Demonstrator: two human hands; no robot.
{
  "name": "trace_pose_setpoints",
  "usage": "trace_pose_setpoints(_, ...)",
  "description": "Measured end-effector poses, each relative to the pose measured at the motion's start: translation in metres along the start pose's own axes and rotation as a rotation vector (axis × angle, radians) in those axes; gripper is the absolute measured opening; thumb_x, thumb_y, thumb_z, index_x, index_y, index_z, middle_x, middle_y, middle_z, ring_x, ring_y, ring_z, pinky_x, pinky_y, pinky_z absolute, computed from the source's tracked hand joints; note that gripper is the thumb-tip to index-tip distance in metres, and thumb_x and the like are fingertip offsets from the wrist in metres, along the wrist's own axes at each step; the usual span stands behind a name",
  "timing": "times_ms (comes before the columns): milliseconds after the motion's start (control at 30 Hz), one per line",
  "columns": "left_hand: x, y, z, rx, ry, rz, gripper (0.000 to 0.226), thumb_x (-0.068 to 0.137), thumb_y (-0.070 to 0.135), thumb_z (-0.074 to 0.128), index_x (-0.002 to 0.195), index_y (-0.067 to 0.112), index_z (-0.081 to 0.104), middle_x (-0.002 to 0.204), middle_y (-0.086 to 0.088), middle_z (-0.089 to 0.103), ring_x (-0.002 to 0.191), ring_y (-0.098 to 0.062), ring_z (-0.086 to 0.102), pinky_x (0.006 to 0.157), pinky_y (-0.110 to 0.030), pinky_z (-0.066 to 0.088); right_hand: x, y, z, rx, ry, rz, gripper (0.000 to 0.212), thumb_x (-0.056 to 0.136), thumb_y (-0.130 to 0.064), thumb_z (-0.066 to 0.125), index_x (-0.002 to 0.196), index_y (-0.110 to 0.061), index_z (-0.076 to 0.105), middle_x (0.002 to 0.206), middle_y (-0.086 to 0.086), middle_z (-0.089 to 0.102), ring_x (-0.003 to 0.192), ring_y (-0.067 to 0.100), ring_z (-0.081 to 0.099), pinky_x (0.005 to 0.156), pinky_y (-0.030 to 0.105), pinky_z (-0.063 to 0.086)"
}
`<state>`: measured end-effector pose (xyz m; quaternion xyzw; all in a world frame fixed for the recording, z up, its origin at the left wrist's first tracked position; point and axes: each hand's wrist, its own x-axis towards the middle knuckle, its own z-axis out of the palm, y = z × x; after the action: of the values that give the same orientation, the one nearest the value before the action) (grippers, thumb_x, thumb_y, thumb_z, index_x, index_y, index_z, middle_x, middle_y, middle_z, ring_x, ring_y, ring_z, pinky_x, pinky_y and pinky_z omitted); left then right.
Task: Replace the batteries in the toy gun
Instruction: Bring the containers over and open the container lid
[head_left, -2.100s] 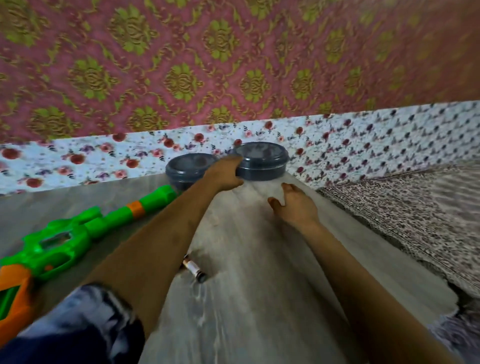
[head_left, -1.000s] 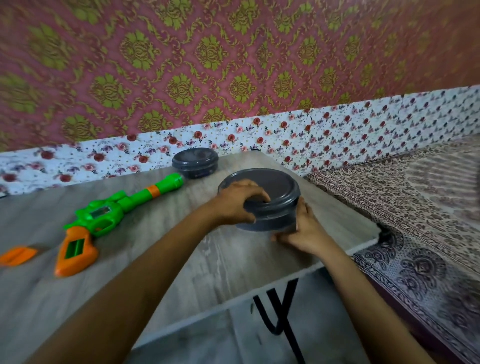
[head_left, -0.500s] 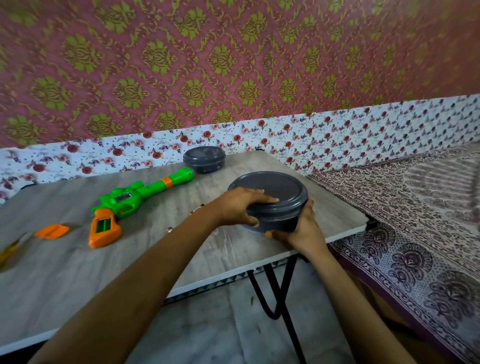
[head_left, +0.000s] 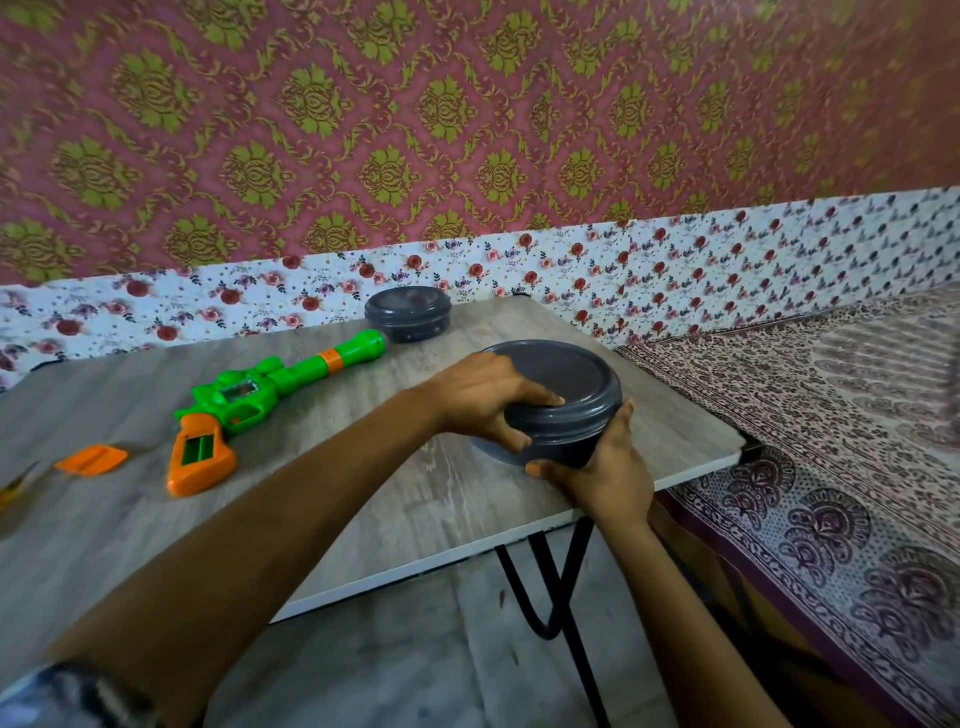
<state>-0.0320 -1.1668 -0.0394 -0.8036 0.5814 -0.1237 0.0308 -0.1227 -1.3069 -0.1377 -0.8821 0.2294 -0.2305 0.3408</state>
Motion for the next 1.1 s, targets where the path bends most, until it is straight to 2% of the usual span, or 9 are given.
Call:
trace_pose_setpoints(133,0.002,-0.005,-0.005,-0.064,0.048,0.007,0.071,0.065,0.057,0.038,0.127,0.030,0.059,0.061,0.011,0.046,0.055,-0.007,0.039,0.053,-0.020,0.025,-0.001,-0.001,-0.001,0.006,-0.013,0.005,0.134,0.054,-0.050,0.082,0.147,-0.011,-0.007,0.146,0.011,0.038,0.125,0.032,0.047,0.097,0.042,0.043)
trace_pose_setpoints(233,0.001,-0.014,-0.014,-0.185,0.137,-0.045,0.061,0.069,0.050,0.045,0.122,0.025,0.062,0.071,0.007,0.059,0.057,-0.004,0.044,0.055,-0.017,0.033,-0.004,-0.002,-0.002,0.015,-0.020,0.013,0.134,0.055,-0.051,0.082,0.147,-0.008,-0.006,0.146,0.012,0.038,0.127,0.032,0.046,0.099,0.042,0.040)
trace_pose_setpoints(367,0.004,-0.029,-0.025,-0.438,0.299,-0.226,0.038,0.081,0.019,0.067,0.118,0.014,0.062,0.100,-0.002,0.068,0.082,-0.006,0.060,0.077,-0.016,0.045,-0.005,-0.003,-0.007,0.025,-0.048,0.006,0.136,0.054,-0.052,0.082,0.147,-0.005,-0.006,0.151,0.013,0.029,0.132,0.032,0.040,0.104,0.041,0.036)
trace_pose_setpoints(500,0.010,-0.047,-0.037,-0.699,0.516,-0.445,0.033,0.086,0.010,0.066,0.117,0.005,0.060,0.115,-0.010,0.064,0.102,-0.013,0.058,0.093,-0.027,0.047,-0.001,-0.003,-0.019,0.191,-0.144,-0.019,0.141,0.050,-0.061,0.077,0.146,-0.008,-0.012,0.157,0.011,0.004,0.144,0.029,0.015,0.116,0.044,0.023)
trace_pose_setpoints(600,0.017,-0.066,-0.036,-0.803,0.665,-0.607,0.034,0.087,0.012,0.066,0.118,0.001,0.058,0.114,-0.009,0.064,0.101,-0.014,0.057,0.089,-0.028,0.048,0.006,-0.005,-0.024,0.285,-0.118,-0.026,0.129,0.059,-0.071,0.065,0.148,-0.011,-0.007,0.157,0.011,0.002,0.144,0.029,0.011,0.117,0.046,0.018)
trace_pose_setpoints(733,0.032,-0.094,-0.012,-1.001,0.866,-0.858,0.038,0.086,0.024,0.068,0.116,0.003,0.058,0.113,-0.014,0.065,0.107,-0.028,0.061,0.093,-0.043,0.051,0.025,-0.006,-0.022,0.246,-0.035,-0.040,0.100,0.081,-0.058,0.053,0.148,-0.008,-0.001,0.157,0.012,0.004,0.145,0.027,0.008,0.118,0.043,0.014)
trace_pose_setpoints(900,0.057,-0.115,0.037,-1.449,0.922,-1.107,0.019,0.086,0.024,0.069,0.087,0.015,0.052,0.100,-0.014,0.061,0.100,-0.032,0.062,0.088,-0.049,0.053,0.039,0.002,-0.013,0.343,-0.011,-0.014,0.083,0.087,-0.051,0.048,0.149,-0.011,0.010,0.156,0.009,0.015,0.144,0.024,0.016,0.118,0.039,0.016)
trace_pose_setpoints(1000,0.068,-0.119,0.066,-1.475,0.909,-1.155,0.037,0.090,0.017,0.063,0.123,0.015,0.045,0.121,-0.019,0.057,0.105,-0.035,0.061,0.080,-0.041,0.057,0.041,0.007,-0.006,0.410,0.007,0.025,0.077,0.088,-0.050,0.050,0.148,-0.014,0.019,0.155,0.005,0.022,0.142,0.021,0.022,0.117,0.038,0.019)
trace_pose_setpoints(1100,0.073,-0.128,0.083,-1.502,0.837,-1.155,0.048,0.091,0.014,0.062,0.134,0.019,0.043,0.128,-0.015,0.054,0.105,-0.032,0.062,0.075,-0.034,0.057,0.044,0.009,-0.002,0.425,0.028,0.026,0.075,0.087,-0.049,0.052,0.147,-0.015,0.021,0.154,0.004,0.024,0.141,0.020,0.024,0.117,0.040,0.022)
